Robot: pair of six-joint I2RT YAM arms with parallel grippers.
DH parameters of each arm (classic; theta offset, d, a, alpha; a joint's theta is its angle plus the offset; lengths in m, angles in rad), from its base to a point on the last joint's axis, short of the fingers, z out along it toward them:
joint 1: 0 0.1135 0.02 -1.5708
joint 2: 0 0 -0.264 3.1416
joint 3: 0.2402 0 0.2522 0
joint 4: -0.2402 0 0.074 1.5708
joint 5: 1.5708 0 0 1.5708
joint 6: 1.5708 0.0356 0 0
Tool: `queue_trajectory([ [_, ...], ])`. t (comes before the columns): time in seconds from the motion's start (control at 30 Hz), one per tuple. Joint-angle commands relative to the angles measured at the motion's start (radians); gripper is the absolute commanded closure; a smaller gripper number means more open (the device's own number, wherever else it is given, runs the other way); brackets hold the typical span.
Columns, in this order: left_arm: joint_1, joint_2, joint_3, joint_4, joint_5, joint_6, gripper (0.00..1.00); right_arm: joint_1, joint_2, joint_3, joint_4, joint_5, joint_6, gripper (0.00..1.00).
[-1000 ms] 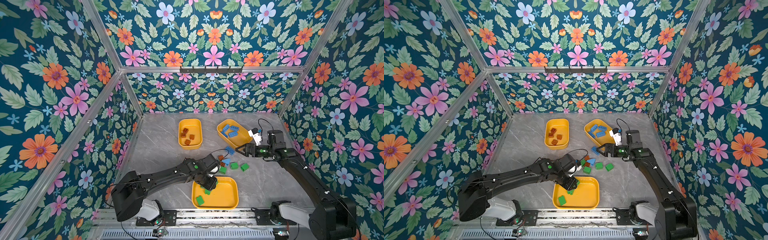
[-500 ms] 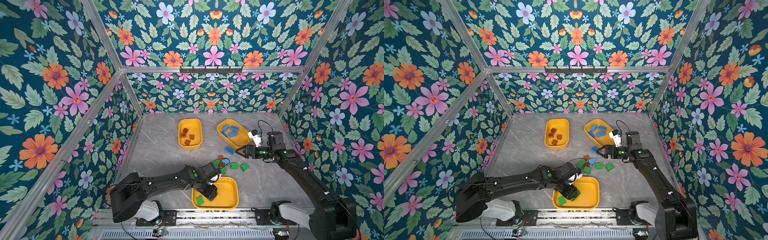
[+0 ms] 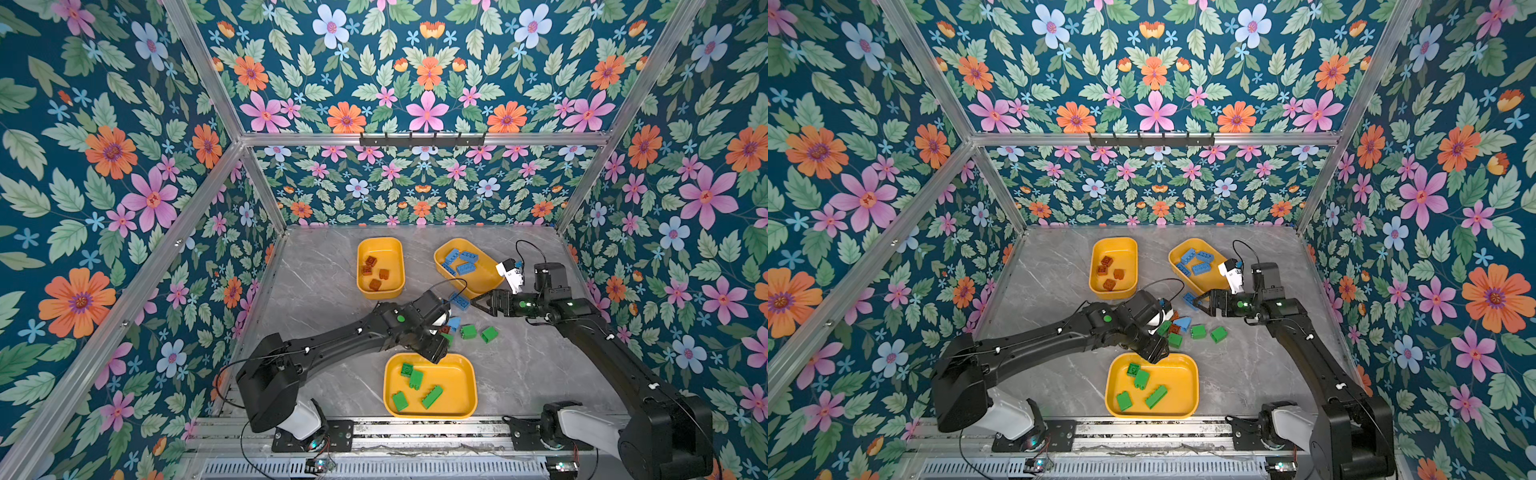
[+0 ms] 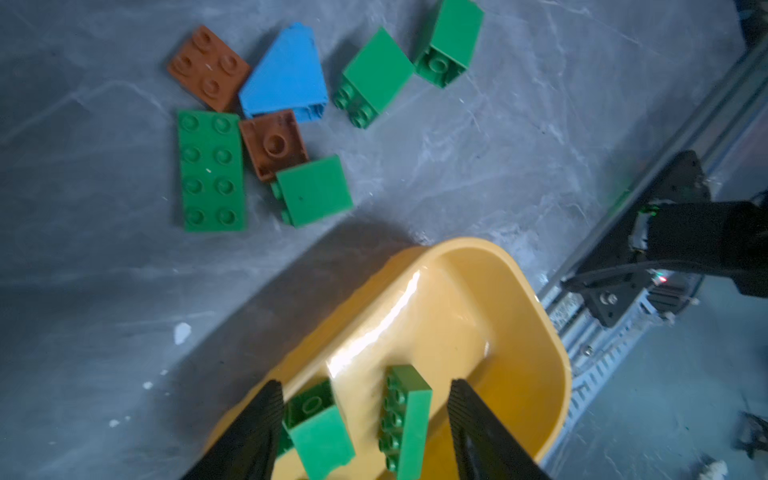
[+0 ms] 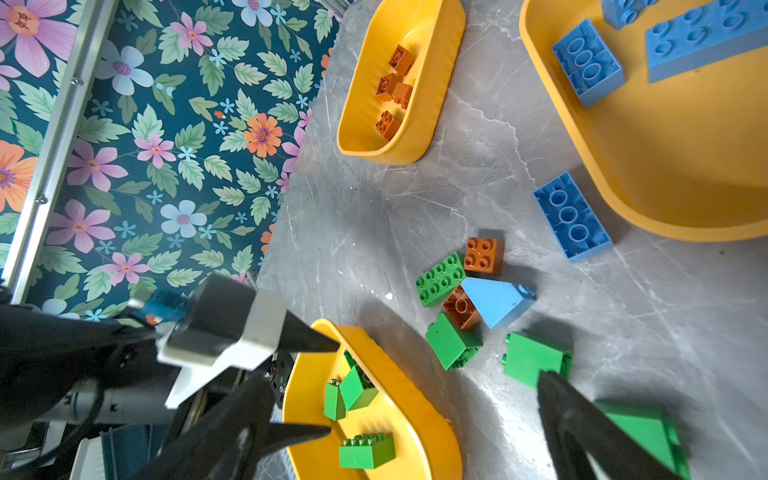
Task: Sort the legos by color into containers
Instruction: 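Return the left gripper to the pile and grasp another green 2x4 brick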
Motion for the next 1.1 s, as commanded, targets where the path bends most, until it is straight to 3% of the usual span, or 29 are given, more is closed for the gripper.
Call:
queue_trajectory([
  [0.0,0.046,0.07,0.047,-0.032,-0.085,0.073,0.35,0.001,-0.01,0.004,0.011,0.008,0.005,0.01],
  [0.37,0.109,0.295,0.149,0.034,-0.118,0.186,0.39,0.0,-0.024,0.003,-0.007,0.023,0.0,0.01],
  [0.83,0.113,0.408,0.173,0.056,-0.128,0.239,0.4,0.0,-0.031,0.0,-0.034,0.035,-0.012,0.01],
  [1.07,0.122,0.421,0.177,0.086,-0.15,0.227,0.58,0.001,-0.032,0.003,-0.04,0.037,-0.018,0.01],
])
